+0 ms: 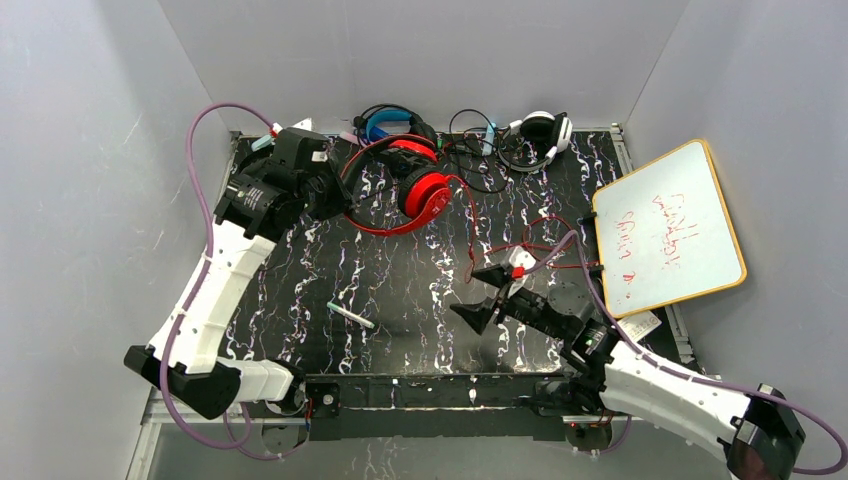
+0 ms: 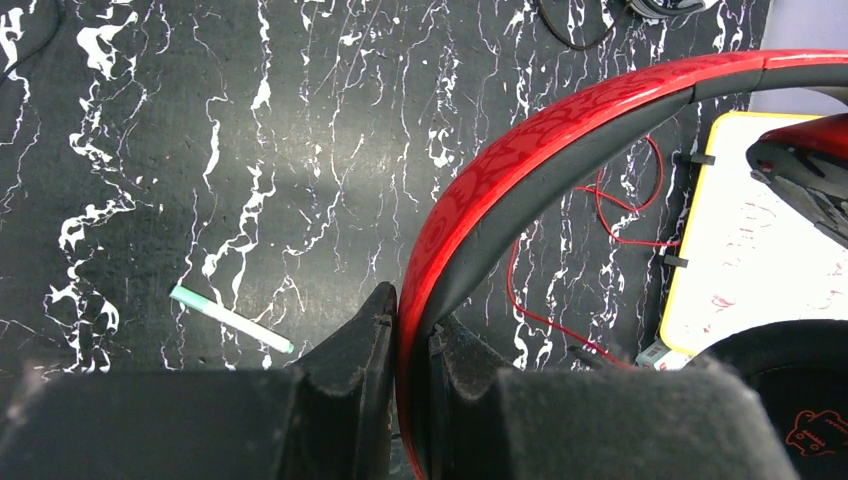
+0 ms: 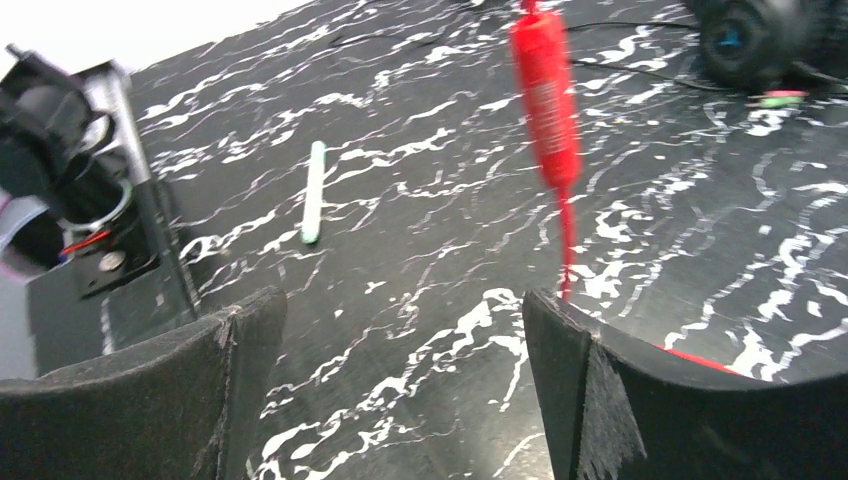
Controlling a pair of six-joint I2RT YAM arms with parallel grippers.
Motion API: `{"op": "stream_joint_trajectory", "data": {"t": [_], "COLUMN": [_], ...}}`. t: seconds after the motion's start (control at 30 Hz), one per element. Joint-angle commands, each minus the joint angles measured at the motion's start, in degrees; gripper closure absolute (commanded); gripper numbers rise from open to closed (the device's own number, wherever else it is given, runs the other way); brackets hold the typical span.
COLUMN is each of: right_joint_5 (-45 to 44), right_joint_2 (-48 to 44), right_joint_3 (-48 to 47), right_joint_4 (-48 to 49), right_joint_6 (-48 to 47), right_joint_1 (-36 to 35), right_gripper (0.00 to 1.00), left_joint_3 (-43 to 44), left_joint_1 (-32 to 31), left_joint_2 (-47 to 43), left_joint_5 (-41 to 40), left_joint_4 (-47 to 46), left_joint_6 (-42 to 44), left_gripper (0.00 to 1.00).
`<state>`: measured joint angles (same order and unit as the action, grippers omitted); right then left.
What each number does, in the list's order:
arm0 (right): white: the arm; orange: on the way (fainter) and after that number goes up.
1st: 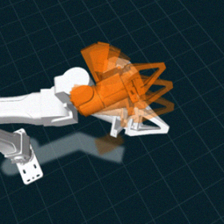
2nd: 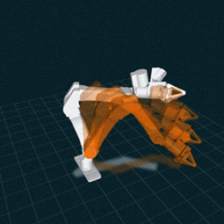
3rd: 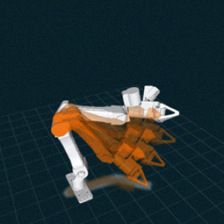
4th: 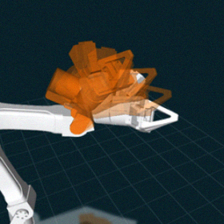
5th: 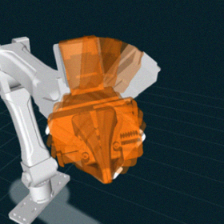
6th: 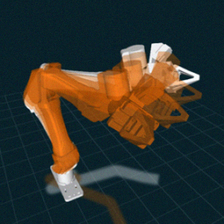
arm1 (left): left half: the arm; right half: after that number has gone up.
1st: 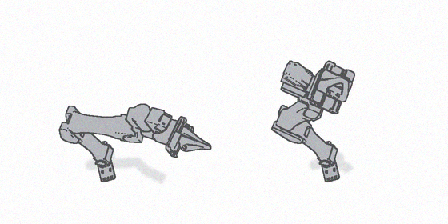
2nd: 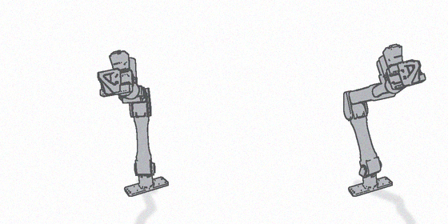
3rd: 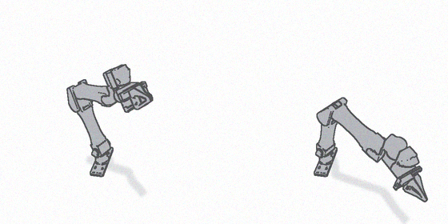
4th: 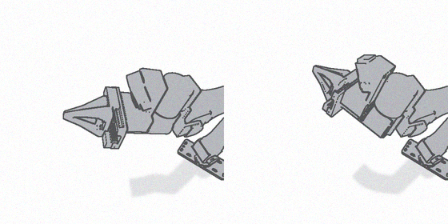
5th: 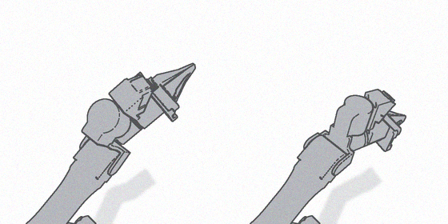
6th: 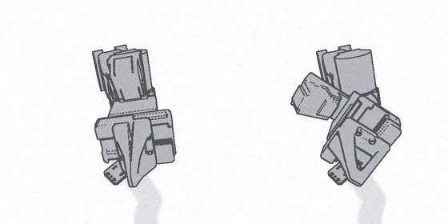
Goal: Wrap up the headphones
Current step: Pick up the headphones from the center of the board, then wrap the headphones cable around the headphones.
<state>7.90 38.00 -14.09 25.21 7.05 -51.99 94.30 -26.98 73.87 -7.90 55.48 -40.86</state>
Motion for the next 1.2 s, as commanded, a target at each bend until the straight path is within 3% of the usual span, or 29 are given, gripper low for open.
{"op": "stream_joint_trajectory", "data": {"t": [0.0, 0.1, 0.2, 0.4, 0.57, 0.7, 0.8, 0.87, 1.03, 1.17], "right_joint_5": [-13.97, -19.89, -19.16, -9.42, 0.27, 8.53, 11.39, 13.45, 21.58, 22.60], "right_joint_2": [-0.74, 1.37, 4.77, 15.93, 18.48, 19.63, 20.24, 19.93, 18.40, 18.34], "right_joint_3": [0.21, 0.89, 0.81, -4.59, -5.19, -5.50, -6.90, -9.05, -12.98, -12.93], "right_joint_4": [2.62, 5.31, 8.53, 10.09, 16.87, 20.48, 20.10, 16.02, 9.98, 7.73], "right_joint_6": [-0.96, -1.69, -3.96, -3.88, -3.38, -2.97, -1.78, -1.35, 1.68, 2.61], "right_joint_1": [-0.04, -0.04, 0.39, 5.61, 9.78, 11.81, 11.96, 11.99, 11.95, 11.94], "right_gripper": [0.03, 0.01, 0.01, 0.05, 0.10, 0.28, 0.64, 0.81, 0.97, 0.99], "left_joint_3": [-0.15, -0.68, 0.17, 1.42, -0.20, -2.09, -3.81, -5.24, -11.99, -11.53], "left_joint_1": [0.62, 0.67, 0.69, 0.70, 0.70, 0.70, 0.70, 0.66, 0.70, 0.70], "left_joint_2": [-0.66, -1.55, -1.64, -1.22, -1.69, -1.58, -1.40, -1.50, -3.03, 0.18], "left_joint_5": [0.66, 3.40, 4.56, 9.31, 13.76, 18.19, 22.04, 21.96, 16.99, 25.65], "left_joint_4": [-2.01, -3.76, -3.44, -2.69, -4.34, -6.63, -9.25, -10.92, -18.53, -26.89], "left_joint_6": [-1.18, -1.01, -0.84, -0.86, -2.11, -3.58, -4.93, -5.82, -9.30, -12.89], "left_gripper": [0.95, 0.96, 0.95, 0.96, 0.96, 0.96, 0.96, 0.96, 0.98, 0.99]}}
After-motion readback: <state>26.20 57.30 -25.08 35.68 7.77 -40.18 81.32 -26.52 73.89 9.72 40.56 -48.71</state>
